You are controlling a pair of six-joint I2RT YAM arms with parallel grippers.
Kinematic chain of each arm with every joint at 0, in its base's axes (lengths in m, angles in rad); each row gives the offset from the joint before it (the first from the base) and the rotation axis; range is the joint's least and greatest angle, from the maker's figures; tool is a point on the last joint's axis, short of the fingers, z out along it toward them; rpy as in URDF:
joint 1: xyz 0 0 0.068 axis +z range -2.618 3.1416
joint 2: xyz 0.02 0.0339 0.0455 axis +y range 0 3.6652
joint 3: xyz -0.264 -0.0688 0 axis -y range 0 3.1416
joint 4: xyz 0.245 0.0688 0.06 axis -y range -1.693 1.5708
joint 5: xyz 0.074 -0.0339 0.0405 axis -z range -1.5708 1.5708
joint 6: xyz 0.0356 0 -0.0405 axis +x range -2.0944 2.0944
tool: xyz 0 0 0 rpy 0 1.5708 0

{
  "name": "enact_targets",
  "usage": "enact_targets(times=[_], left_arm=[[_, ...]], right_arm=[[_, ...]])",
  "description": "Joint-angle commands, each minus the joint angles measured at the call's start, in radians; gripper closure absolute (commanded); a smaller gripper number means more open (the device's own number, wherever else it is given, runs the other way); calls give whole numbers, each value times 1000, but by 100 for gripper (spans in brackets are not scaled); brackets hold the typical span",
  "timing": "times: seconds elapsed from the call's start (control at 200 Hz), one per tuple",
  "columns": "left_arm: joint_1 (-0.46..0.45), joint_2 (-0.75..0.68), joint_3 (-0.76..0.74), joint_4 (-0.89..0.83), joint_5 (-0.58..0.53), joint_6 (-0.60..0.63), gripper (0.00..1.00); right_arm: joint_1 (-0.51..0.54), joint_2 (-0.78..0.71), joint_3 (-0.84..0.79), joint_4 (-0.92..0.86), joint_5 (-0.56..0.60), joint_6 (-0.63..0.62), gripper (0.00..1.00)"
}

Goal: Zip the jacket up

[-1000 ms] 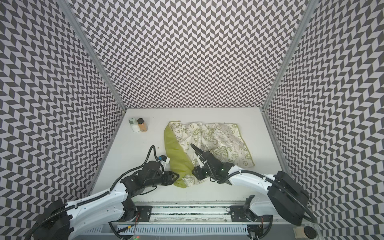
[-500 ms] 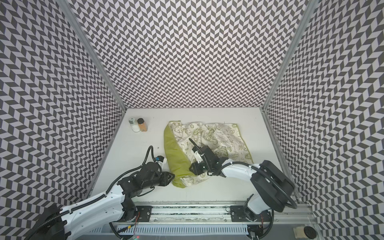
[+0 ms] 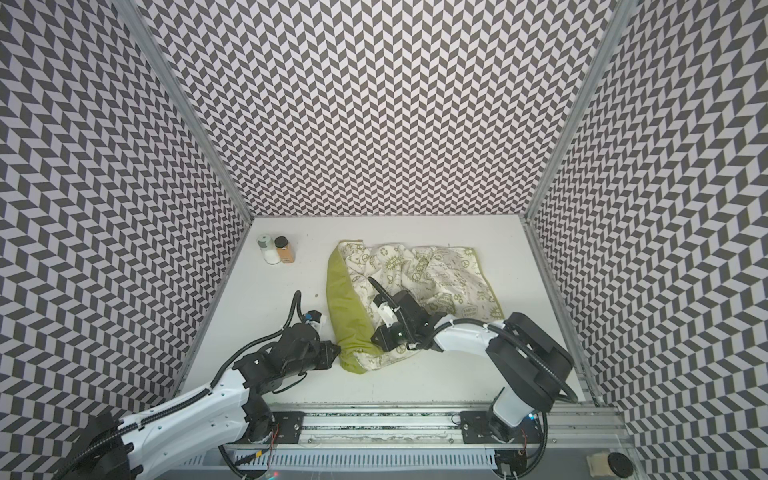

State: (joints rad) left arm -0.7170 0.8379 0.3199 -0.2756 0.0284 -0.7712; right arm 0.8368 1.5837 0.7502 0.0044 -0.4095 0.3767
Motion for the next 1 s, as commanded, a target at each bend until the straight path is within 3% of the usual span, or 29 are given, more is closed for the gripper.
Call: enact_targets(times=[0.0,0.185,0.32,0.401,0.496,0.631,0.731,0.816,0.901,0.996], left_arm=[[77,9,60,-18,-28,24,92],[278,60,185,-8,21,130,97],[433,133,325,-6,96,208,96],[517,163,427,-56,163,215,85],[533,90,497,-118,190,173,63],[483,-213,352,19,321,-73,42],[377,-474,173,143,288,-330,33],[249,-641,44,203,193,-497,30],[120,-707,-23,229,96,-568,30],[-36,-648,-40,283,-1,-577,30]], right_arm=[[21,-80,7,48,7,45,98],[62,-182,26,76,34,142,100],[127,-215,56,139,125,264,100],[157,-206,87,180,156,306,100],[157,-202,122,184,198,323,100],[147,-184,173,135,242,324,100],[137,-169,199,95,252,352,100],[130,-162,188,122,256,383,100],[118,-151,180,153,250,400,100],[104,-129,193,153,248,410,100]])
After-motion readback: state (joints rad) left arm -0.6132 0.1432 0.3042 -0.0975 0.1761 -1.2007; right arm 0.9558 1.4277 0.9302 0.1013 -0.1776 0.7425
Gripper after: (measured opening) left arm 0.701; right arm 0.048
